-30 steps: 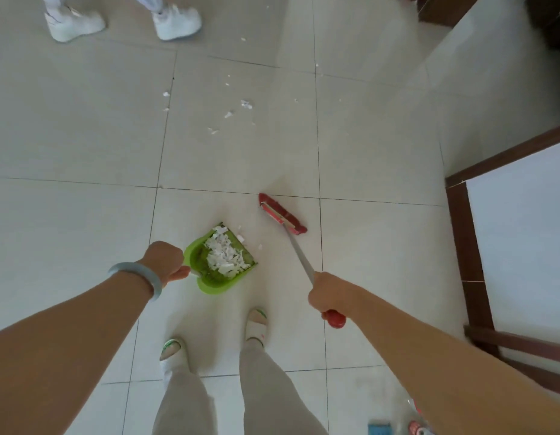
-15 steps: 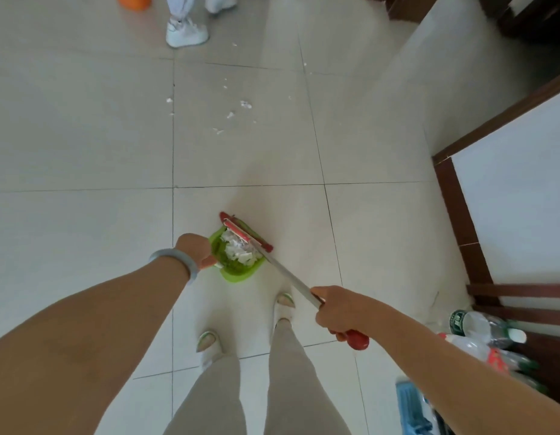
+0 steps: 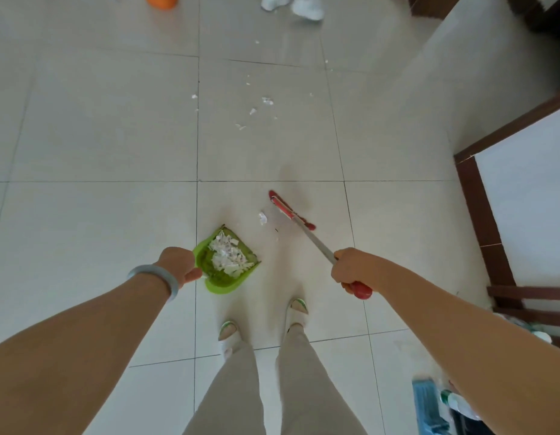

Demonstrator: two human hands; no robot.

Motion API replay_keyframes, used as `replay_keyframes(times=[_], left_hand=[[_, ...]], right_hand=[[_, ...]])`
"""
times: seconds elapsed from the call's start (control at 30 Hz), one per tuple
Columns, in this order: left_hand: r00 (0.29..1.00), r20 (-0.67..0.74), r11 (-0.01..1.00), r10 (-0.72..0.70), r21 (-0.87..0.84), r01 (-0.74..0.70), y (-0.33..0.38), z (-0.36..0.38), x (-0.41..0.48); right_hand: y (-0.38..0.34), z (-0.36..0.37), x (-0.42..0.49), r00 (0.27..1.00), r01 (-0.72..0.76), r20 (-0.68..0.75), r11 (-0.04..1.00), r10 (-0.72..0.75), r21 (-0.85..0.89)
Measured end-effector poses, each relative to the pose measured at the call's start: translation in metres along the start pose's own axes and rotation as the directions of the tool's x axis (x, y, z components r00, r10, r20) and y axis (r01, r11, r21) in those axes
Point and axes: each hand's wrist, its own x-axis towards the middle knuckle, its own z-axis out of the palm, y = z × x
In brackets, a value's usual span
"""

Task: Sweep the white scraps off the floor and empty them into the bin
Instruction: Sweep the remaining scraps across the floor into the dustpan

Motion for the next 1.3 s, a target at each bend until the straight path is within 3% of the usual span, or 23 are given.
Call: replay_keyframes(times=[0.23,0.5,0.63,1.03,1.3], left_hand=[[0.999,0.004,0.999,-0.035,-0.026,0.035,-0.013,0.005,0.005],[0.997,0.049,0.998,-0.055,-0.036,0.057,-0.004,-0.012,0.018],[0.998,0.059,0.999,-0.031,0.015,0.03,-0.005,-0.014,0.017],[0.996,0.076,0.991,0.038,0.122,-0.047,-0.016,-0.004,0.008],[0.996,0.05,0.994,0.067,0.085,-0.071,-0.017,0.006,-0.008]], right_hand=[[-0.022,0.001,0.036,0.999,-0.049,-0.007,0.992,0.05,0.117],[-0.021,0.065,0.006,0.979,0.182,0.118,0.97,-0.164,-0.164],[-0.014,0.075,-0.012,0.965,0.223,0.205,0.926,-0.165,-0.306],[0.014,0.052,-0.06,0.966,0.227,0.171,0.953,-0.194,-0.2],[0.019,0.06,-0.073,0.979,0.18,0.121,0.977,-0.166,-0.114]])
